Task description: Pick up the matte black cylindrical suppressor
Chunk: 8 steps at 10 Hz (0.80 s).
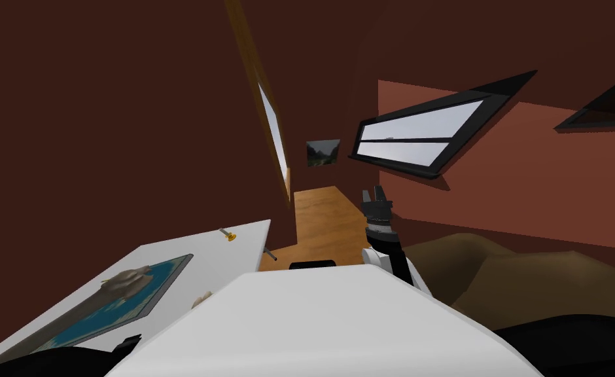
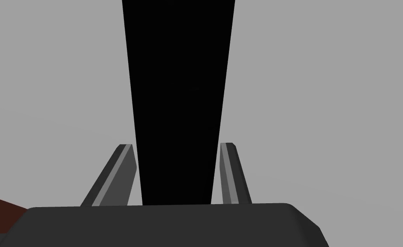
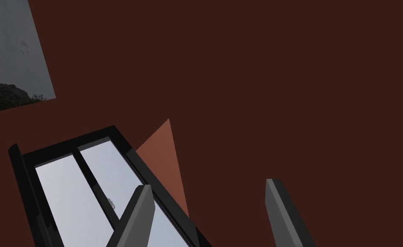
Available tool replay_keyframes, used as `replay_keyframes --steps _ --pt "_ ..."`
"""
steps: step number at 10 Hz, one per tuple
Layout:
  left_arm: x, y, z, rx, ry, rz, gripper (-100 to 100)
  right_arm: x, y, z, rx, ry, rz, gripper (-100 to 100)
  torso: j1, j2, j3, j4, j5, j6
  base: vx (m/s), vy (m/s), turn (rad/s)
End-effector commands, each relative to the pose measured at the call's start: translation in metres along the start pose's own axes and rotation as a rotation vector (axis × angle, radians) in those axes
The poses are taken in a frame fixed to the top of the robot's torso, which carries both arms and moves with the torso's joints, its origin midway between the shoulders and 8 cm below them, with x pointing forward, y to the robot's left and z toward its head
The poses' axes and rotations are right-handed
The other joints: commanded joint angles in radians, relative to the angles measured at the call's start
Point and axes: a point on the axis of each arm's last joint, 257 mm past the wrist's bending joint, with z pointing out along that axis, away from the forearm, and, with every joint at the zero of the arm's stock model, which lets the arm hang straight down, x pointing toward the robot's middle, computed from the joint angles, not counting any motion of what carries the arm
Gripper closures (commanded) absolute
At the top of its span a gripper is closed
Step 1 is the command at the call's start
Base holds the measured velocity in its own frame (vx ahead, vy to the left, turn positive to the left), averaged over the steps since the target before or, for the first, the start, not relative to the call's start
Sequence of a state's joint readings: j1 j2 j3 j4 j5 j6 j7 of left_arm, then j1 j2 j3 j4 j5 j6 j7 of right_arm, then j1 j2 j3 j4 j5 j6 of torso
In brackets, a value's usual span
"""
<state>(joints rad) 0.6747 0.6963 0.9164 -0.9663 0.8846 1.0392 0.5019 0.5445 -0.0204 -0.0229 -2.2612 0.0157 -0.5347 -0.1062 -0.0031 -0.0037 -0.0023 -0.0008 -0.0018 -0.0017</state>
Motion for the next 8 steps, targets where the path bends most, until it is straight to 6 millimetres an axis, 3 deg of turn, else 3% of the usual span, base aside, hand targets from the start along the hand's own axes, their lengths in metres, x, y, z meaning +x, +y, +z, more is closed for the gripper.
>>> replay_keyframes --steps 1,7,8 --pt "-0.003 -0.004 -0.004 -0.001 0.004 0.015 100 0.000 0.000 0.000 0.000 0.000 0.000 0 0.000 0.000 0.000 0.000 0.000 0.000 0.095 -0.021 0.084" --pt "-0.011 -0.015 -0.011 -0.003 0.016 0.046 100 0.000 0.000 0.000 0.000 0.000 0.000 0 -0.001 0.000 0.000 0.000 -0.002 0.001 0.078 -0.011 0.066" --pt "-0.012 -0.015 -0.011 -0.004 0.016 0.049 0 0.000 0.000 0.000 0.000 0.000 0.000 0 -0.001 0.002 0.001 0.000 -0.002 0.002 0.006 -0.002 -0.003"
